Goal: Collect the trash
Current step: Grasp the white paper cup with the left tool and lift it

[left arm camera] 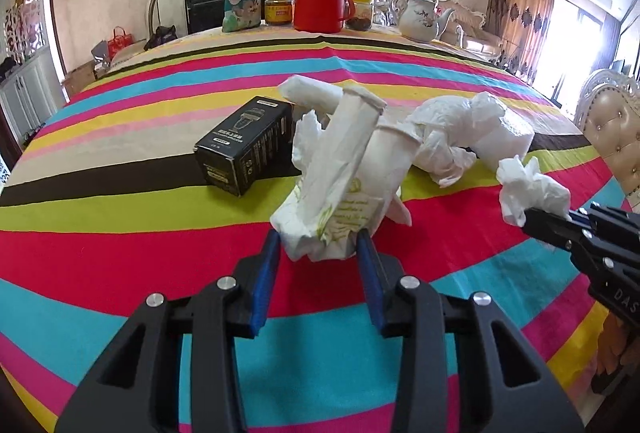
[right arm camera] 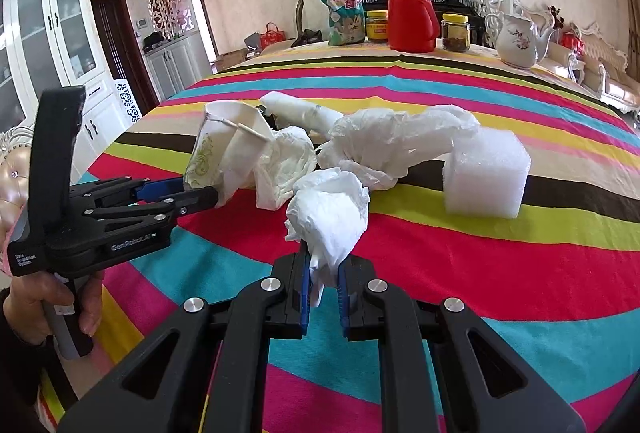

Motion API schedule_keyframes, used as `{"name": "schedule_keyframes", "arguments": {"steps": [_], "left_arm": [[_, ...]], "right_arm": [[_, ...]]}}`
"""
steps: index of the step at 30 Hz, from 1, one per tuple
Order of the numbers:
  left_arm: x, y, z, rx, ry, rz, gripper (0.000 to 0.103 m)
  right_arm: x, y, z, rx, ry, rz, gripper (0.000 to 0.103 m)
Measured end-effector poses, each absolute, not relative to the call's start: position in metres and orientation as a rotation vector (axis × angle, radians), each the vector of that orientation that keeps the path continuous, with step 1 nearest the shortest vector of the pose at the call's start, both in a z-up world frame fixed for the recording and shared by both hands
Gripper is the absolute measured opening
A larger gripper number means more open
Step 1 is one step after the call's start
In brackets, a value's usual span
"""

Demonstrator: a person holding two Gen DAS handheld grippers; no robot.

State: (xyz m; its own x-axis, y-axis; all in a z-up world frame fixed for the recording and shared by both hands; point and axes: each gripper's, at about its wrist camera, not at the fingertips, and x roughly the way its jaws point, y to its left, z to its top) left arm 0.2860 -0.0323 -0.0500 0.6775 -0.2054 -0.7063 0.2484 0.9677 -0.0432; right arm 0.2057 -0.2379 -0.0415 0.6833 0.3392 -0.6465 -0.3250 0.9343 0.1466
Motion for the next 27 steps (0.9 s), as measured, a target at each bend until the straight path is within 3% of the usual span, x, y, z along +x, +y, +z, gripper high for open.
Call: {"name": "schedule_keyframes", "arguments": {"steps": [7,8,9,15,16,17,18,20,27], "left_arm": [[0.260,-0.017,-0.038,0.059,0.746,-0.221,0.036],[0.256,-0.014,-0.038,0.054,0.745,-0.219,0.014],[0.254,-0.011,-0.037,0.047,0.750,-0.216,0.000],[0.243,-0.001,-0.043,0.027,0.782,-0.225,0.001],[0.242,0.001,-0.044,0.015,0.786,-0.226,0.004],[0.243,0.001,-0.045,0.012,0.790,-0.222,0.022],[0.244,0.000,-0.045,0.011,0.788,-0.217,0.053],[0.239,0.000,-0.040,0.005,0.748,-0.207,0.072],[0.244,-0.020,-0.038,0.009,0.749,-0.241,0.073]], "right_arm": [[0.202,-0.231,-0.040,0.007,0.723,0.406,0.012],[0.202,-0.229,-0.040,0.003,0.722,0.412,0.012],[0.201,-0.227,-0.040,0.001,0.721,0.418,0.012],[0.197,-0.216,-0.040,-0.020,0.723,0.438,0.012],[0.197,-0.216,-0.040,-0.020,0.723,0.437,0.012],[0.197,-0.216,-0.040,-0.018,0.724,0.436,0.012],[0.197,-0.217,-0.040,-0.015,0.724,0.435,0.012],[0.197,-0.218,-0.040,-0.012,0.724,0.432,0.012],[0.199,-0.228,-0.035,0.008,0.711,0.419,0.012]]}}
